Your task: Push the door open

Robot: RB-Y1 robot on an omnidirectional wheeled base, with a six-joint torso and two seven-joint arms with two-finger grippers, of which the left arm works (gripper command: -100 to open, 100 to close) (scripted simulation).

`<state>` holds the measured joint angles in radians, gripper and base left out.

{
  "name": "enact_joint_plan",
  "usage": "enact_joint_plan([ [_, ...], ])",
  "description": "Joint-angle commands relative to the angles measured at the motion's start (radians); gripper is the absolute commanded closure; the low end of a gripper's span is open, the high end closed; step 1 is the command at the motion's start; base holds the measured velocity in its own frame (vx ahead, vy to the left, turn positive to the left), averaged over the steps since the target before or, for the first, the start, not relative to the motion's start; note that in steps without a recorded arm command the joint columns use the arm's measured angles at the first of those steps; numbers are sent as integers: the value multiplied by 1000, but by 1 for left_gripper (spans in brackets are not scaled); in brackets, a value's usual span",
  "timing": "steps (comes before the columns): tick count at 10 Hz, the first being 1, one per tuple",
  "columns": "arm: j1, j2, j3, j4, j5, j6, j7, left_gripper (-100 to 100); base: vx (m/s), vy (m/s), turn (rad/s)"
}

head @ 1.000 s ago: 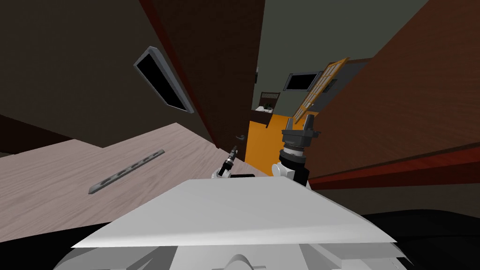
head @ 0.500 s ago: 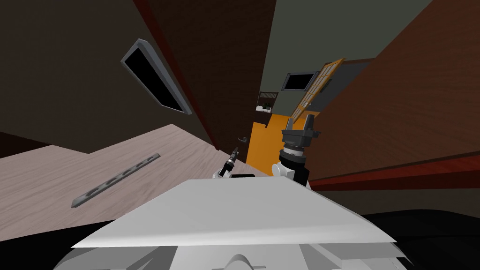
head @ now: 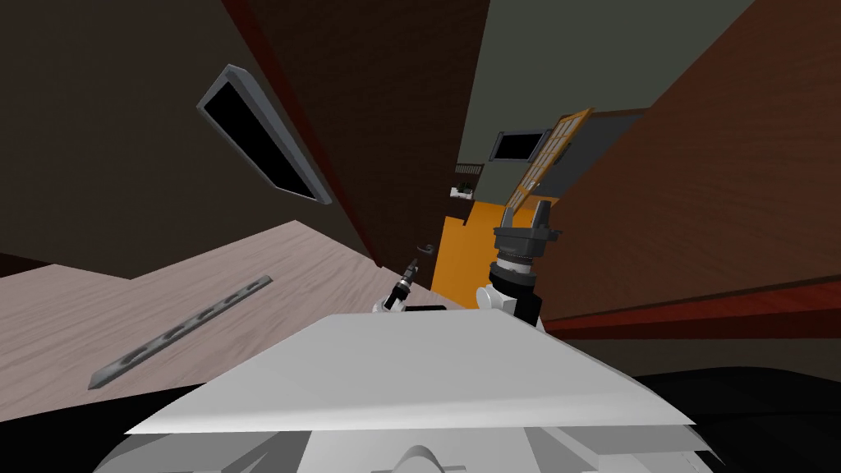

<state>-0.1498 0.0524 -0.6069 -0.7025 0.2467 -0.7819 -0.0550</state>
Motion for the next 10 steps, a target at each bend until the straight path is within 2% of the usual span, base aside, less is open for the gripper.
enact_joint_plan([
  [1,2,4,3,2,0,-4,0,-100,168,-80,-23],
  [5,3,-1,13,12,-1,-13,0,-100,170,-100,-26],
  [7,4,-10,17,17,-1,-17,-1,-100,158,-61,-26],
  [8,3,-7,16,17,-1,-16,0,-100,64,-32,-1],
  [9,3,-7,16,17,-1,-16,0,100,-7,5,6],
  [10,3,-7,16,17,-1,-16,0,100,-20,12,-11],
])
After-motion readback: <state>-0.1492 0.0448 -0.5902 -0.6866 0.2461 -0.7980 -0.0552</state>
